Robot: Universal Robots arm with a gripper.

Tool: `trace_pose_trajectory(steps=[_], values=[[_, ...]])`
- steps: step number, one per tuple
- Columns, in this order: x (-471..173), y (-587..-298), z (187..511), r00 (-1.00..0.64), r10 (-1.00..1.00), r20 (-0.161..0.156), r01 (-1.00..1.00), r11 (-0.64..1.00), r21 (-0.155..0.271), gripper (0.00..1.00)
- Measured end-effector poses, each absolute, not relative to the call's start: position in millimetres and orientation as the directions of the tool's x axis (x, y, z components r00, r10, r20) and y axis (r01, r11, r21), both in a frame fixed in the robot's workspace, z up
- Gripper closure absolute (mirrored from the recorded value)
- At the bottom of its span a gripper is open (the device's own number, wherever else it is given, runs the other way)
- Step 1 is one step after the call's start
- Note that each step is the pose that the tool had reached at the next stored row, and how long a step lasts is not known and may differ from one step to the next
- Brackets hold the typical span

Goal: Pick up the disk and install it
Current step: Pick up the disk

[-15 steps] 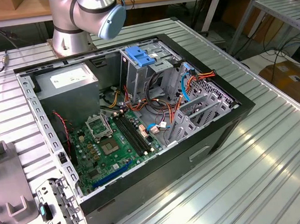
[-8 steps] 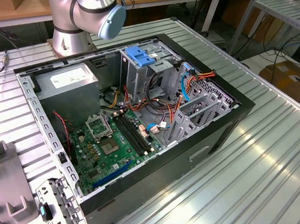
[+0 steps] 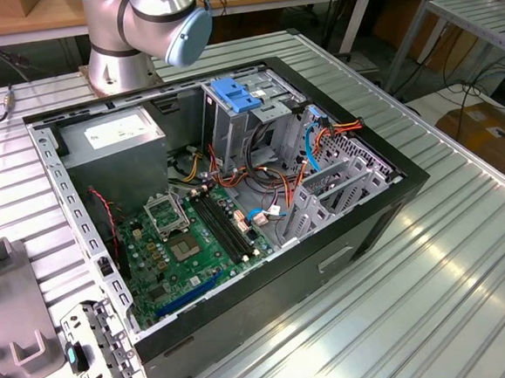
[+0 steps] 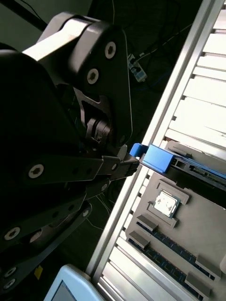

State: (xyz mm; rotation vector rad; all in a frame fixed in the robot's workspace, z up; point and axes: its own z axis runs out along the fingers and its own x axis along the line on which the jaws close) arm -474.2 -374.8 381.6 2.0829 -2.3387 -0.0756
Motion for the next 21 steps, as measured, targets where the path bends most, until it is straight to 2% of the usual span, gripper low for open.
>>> trace_pose_trajectory(steps=[11,21], values=[[-474.2,-374.8,381.5,-0.099,-0.995,-0.025,-0.994,0.098,0.042,0.89],[-474.2,-374.8,381.3,0.116,-0.993,-0.025,-0.992,-0.117,0.042,0.89]])
